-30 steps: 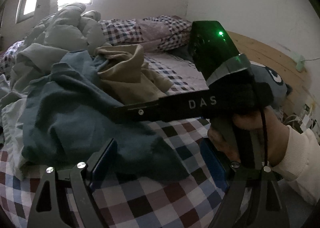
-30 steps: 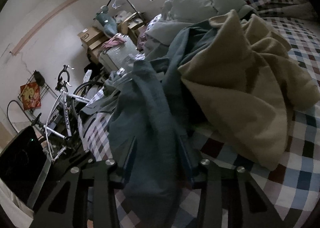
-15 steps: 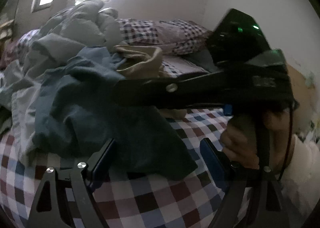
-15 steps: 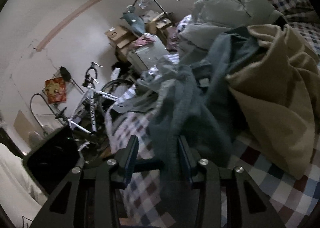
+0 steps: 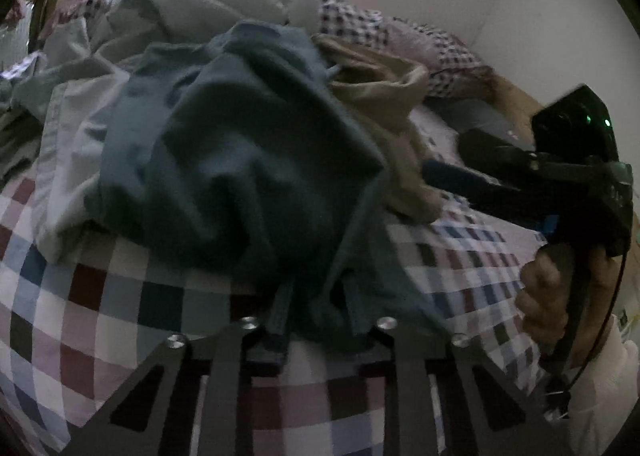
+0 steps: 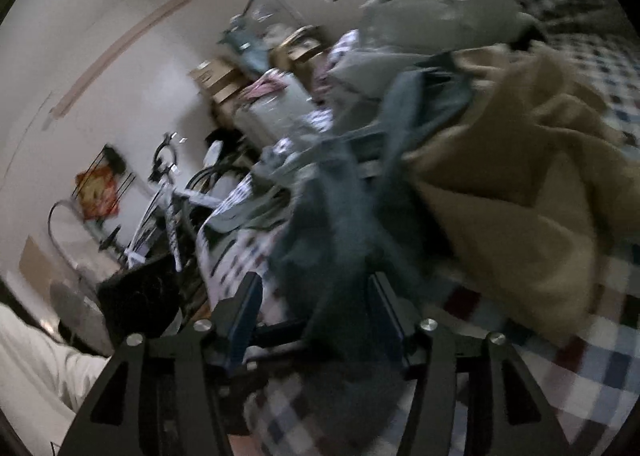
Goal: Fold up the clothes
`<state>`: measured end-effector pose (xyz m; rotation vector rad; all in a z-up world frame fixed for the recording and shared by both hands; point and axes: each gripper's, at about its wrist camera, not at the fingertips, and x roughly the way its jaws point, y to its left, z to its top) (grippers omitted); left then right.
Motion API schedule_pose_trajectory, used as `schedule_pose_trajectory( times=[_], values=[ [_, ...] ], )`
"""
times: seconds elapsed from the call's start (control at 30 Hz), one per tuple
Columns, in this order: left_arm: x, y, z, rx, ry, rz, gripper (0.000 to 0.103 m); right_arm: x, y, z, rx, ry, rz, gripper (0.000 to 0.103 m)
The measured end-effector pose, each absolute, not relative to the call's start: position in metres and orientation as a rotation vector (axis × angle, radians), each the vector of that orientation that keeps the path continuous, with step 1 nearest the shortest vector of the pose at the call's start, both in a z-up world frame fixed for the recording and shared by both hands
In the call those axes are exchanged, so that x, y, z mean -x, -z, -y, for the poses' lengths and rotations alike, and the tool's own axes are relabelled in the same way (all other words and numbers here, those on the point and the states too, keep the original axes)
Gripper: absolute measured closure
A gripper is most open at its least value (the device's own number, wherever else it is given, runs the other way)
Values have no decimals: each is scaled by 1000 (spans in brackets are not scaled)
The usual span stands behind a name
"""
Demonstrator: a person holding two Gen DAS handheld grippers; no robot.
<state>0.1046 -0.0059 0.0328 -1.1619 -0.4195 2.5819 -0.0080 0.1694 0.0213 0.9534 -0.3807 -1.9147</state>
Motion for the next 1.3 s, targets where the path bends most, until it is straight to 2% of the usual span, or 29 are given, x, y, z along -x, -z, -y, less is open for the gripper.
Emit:
schedule_pose_trajectory(
  times=[0.43,0.5,0.57,0.73,1.0,1.3],
  values=[
    [-100,-29,11,1167,-2562,445,83,-1,-5,-163,-1001,1835,224,45],
    [-101,-29,11,1166,-2562,441,83,-3,-3,-161,-1008,1820,196,49],
    [-101,-29,11,1167,-2562,435,83,-4,3,-156,-1026,1810,162,58],
    [-102,-29,13,1170,-2553,437,83,1,20,-145,-1074,1823,126,66],
    [-104,-27,24,1174,-2541,461,95,16,25,-140,-1066,1844,197,66],
    [-103,-26,29,1185,-2515,456,95,19,24,-130,-1061,1826,192,65]
  ],
)
